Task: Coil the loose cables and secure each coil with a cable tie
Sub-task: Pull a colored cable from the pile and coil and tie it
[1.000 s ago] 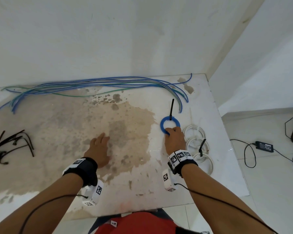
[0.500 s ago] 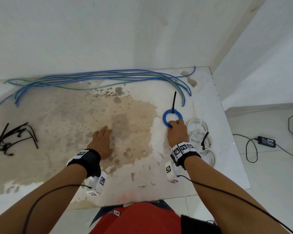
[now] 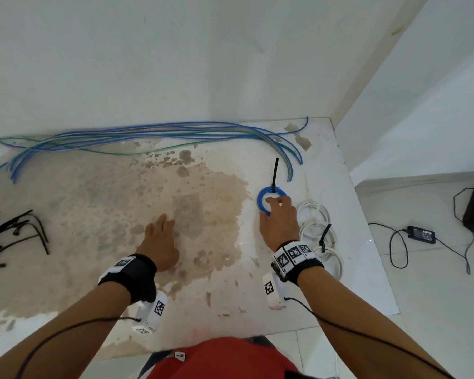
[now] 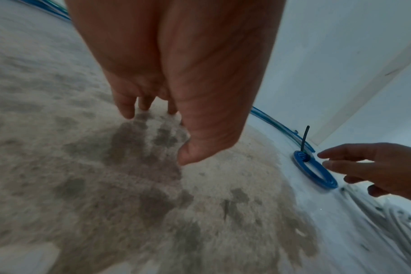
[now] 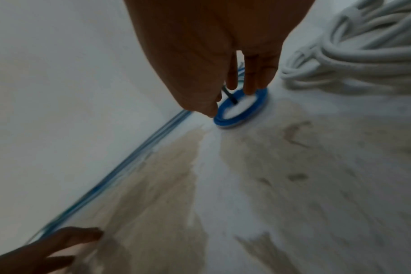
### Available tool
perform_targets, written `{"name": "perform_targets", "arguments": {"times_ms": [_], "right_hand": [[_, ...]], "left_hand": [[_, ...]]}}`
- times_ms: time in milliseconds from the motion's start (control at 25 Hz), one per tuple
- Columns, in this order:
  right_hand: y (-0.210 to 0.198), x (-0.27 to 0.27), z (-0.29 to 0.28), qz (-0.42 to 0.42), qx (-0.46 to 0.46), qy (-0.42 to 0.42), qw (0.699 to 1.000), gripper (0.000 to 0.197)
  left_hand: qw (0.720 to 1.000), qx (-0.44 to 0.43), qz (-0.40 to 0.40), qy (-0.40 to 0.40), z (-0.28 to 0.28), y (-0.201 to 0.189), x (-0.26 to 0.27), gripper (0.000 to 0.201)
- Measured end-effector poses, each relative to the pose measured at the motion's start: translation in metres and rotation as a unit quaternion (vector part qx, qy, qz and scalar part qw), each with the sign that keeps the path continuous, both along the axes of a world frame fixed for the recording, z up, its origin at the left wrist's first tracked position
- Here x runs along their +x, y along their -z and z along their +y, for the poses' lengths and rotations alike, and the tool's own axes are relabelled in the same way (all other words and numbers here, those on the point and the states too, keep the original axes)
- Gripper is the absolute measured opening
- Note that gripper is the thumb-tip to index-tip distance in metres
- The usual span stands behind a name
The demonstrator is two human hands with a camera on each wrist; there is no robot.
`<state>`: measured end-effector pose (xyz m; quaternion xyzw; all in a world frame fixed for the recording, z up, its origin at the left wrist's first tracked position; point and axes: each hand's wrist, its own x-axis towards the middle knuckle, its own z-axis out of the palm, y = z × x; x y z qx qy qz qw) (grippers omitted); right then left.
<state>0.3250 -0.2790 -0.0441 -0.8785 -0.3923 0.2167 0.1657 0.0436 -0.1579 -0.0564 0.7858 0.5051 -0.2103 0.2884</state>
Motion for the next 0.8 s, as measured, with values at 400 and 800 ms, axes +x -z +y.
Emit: {"name": "perform_targets", "arguments": {"times_ms": [400, 800], "right_hand": [[-0.055, 0.02, 0.153, -0.005, -0.044, -0.186, 0.982, 0.025], [0.003, -0.046, 0.254, -0.001, -0.062, -0.24, 0.969, 0.046]], "left_hand": [[0.99, 0.018, -0.127, -0.051, 0.089, -0.026, 0.09, 0.044], [0.99, 0.135, -0.021, 0.025, 0.223, 0.009, 0.064, 0.059]]}}
